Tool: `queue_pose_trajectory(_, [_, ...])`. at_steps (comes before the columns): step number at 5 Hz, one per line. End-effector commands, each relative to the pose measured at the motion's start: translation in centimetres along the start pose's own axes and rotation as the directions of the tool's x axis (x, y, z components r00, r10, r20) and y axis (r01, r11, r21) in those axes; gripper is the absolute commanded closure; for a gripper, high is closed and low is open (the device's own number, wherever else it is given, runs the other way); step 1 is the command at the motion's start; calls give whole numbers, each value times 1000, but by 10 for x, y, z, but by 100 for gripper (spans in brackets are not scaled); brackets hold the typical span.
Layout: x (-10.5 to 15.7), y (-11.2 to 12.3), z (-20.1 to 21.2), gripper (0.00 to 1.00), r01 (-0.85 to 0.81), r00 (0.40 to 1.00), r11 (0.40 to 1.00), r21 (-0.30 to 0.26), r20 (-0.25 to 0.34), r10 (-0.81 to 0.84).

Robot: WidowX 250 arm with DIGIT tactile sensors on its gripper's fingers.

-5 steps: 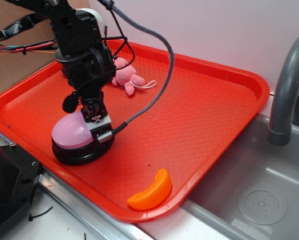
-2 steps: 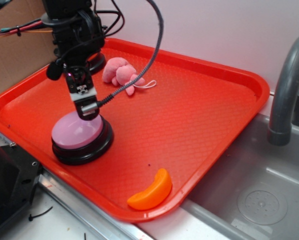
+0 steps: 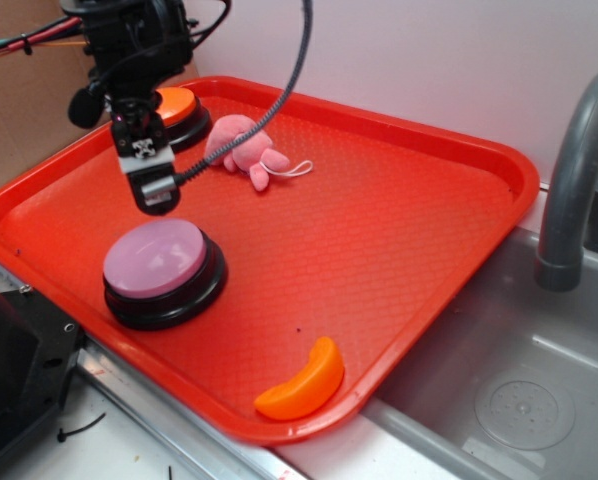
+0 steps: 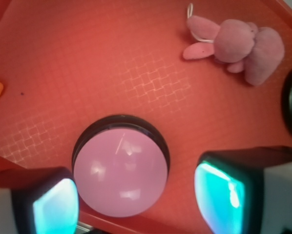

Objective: Push the pink button.

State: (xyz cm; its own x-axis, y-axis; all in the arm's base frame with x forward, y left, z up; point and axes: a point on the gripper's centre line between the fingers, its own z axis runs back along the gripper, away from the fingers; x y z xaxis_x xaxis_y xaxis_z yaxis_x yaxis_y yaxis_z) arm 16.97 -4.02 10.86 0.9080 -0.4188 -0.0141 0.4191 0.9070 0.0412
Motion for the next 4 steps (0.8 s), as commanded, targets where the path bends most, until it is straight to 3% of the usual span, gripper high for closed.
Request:
queue_pose_trajectory(1, [10, -3, 28, 0, -16, 1000, 1000, 1, 10, 16])
queue_pose_trajectory(4, [6, -2, 50, 0, -39, 999, 999, 24, 20, 39])
